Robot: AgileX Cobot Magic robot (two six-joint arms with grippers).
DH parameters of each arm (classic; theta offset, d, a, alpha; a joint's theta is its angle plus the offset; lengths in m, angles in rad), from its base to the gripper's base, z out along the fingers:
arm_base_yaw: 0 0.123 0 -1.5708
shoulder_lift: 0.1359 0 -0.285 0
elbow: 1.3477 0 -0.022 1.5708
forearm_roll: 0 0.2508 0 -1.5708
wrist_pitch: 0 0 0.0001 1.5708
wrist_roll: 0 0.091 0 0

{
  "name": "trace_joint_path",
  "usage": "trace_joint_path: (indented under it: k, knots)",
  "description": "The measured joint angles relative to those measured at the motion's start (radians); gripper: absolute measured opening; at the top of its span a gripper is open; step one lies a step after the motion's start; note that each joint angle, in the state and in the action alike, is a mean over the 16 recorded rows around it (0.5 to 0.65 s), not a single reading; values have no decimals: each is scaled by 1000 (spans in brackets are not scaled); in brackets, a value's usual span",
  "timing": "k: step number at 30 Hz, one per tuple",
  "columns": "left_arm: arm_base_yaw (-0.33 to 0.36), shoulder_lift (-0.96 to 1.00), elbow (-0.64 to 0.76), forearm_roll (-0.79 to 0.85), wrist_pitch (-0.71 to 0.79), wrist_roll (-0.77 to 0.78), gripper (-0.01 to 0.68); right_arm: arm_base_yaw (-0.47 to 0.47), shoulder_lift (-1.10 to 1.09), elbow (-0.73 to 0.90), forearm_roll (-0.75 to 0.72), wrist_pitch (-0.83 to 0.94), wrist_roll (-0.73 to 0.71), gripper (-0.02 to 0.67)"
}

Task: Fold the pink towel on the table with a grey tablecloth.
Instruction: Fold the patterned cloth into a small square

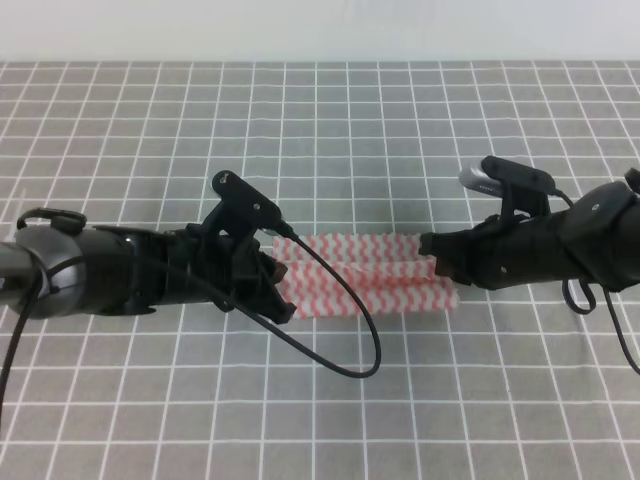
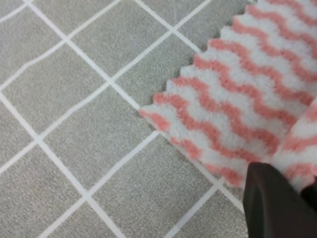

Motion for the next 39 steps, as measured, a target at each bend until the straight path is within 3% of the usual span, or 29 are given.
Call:
trace_joint_path:
  k: [39]
  knots:
    - [0,33,-50,2,-40,1,-3,-1,27,-41,-2,-12,-1,-15]
